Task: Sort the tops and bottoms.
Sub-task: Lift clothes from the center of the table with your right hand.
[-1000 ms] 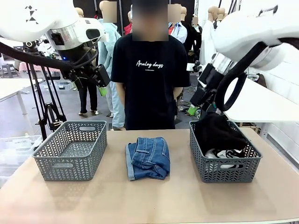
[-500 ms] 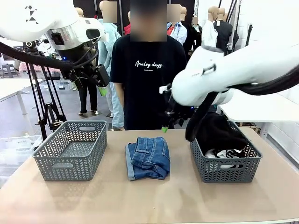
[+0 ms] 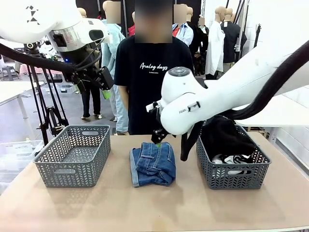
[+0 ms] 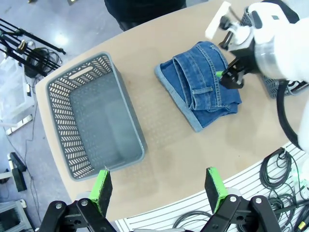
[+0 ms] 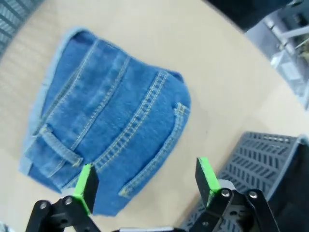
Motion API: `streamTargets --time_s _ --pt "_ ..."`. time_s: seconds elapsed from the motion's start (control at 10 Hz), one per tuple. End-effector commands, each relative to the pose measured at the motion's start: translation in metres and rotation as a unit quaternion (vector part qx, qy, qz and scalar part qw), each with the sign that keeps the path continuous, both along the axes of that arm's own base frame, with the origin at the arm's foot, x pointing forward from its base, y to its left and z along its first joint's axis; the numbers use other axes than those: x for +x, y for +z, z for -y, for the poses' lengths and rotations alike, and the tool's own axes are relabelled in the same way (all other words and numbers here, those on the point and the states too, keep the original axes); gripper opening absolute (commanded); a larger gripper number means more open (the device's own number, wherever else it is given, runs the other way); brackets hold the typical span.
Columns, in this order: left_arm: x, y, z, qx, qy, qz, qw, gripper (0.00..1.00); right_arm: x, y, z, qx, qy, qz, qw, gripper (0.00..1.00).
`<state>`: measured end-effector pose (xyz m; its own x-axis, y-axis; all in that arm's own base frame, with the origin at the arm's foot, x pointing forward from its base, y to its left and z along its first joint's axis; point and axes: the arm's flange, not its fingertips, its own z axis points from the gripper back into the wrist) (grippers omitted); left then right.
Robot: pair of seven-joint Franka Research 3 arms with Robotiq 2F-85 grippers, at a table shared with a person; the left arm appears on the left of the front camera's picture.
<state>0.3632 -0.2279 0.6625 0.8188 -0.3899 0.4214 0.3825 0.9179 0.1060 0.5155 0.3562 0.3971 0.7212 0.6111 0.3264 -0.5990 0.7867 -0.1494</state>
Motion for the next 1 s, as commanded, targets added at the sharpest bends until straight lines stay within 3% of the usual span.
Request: streamTargets --time_s 0.0,0.9 --pt "0.000 0.000 -0.003 0.000 -0.006 0.000 1.000 1.00 0.013 -0.020 -0.019 -0.022 -0.016 -0.024 0.999 1.00" --pt "0.000 0.000 -0.003 0.000 -0.006 0.000 1.000 1.00 0.038 -0.051 0.003 0.009 -0.110 -0.128 0.986 1.00"
